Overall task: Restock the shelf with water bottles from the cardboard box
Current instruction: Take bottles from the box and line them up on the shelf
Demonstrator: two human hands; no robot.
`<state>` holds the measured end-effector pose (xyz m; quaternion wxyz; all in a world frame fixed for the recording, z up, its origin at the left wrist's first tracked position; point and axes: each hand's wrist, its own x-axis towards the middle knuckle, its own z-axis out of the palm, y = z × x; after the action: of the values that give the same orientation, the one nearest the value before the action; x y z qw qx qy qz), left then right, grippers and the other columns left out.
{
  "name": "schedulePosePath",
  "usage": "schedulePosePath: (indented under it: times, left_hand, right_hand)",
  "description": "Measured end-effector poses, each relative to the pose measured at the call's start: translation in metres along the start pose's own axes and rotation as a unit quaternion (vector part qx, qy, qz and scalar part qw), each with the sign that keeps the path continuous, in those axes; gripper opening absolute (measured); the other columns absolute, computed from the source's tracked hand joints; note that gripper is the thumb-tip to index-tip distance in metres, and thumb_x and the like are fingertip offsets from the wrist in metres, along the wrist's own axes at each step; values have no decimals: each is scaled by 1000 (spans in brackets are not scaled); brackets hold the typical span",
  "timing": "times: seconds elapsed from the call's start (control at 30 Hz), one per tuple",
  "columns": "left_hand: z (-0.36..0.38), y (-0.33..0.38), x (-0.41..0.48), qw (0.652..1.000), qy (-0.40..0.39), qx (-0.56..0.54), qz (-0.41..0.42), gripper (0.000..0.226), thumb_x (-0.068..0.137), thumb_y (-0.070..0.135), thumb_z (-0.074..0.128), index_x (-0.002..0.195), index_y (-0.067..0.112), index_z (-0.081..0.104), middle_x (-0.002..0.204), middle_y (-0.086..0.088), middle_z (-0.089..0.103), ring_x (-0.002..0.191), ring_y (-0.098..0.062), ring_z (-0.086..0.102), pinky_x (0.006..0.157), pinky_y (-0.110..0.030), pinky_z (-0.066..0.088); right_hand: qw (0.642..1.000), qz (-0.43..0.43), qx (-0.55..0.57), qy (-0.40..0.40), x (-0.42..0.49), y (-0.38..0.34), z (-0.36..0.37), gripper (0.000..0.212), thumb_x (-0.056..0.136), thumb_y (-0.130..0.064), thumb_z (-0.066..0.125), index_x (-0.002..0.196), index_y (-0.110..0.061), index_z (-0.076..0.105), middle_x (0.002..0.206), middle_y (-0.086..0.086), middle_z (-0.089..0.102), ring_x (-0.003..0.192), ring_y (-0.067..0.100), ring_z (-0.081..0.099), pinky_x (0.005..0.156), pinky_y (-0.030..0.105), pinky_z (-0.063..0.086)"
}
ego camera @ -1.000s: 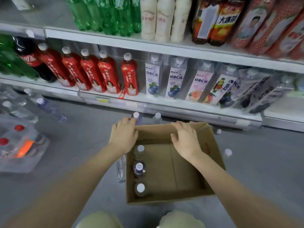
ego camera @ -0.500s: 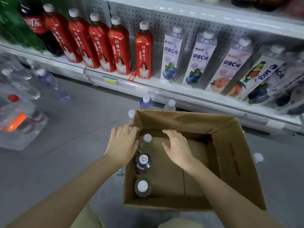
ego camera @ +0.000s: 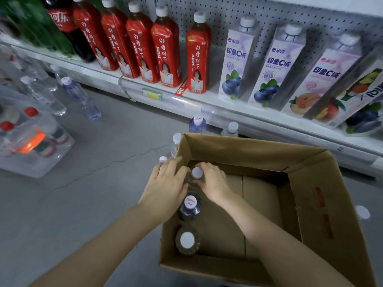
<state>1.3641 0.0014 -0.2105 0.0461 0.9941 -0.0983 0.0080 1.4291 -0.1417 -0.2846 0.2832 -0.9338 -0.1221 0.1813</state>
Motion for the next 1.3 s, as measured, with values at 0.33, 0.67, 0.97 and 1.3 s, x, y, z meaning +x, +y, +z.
schedulePosePath:
  times: [0.33,0.67,0.97,1.3]
  left_hand:
    - [9,-10,-12,1000,-14,-20,14,25,78,19,72,100,12,65,122,-16,59,118,-35,55,101,-46,38]
    - [17,13,-5,981,-168,25,96,49,92,46,47,134,21,43,143,-1,41,138,-19,27,111,-33,-13]
    - [24,16,-1,957,-206,140,151,27,91,25,57,117,21,52,105,0,60,106,-21,56,108,-43,-19]
    - [13,19,20,968,-170,106,151,37,92,15,54,127,15,44,123,-4,51,118,-21,48,118,-37,6]
  right_hand:
    - [998,33,20,39,-12,10,-8,19,90,-22,61,106,-24,52,104,-2,64,106,23,55,96,37,35]
    - [990,43,60,120,-33,20,-57,17,89,-27,62,100,-29,49,94,-10,60,97,18,58,100,45,37]
    - [986,46,56,147,-50,31,-73,26,88,-26,64,112,-23,54,109,-4,63,106,20,58,102,49,38]
    - [982,49,70,167,-62,24,-87,25,89,-26,62,113,-21,55,107,-6,61,106,20,57,102,48,38]
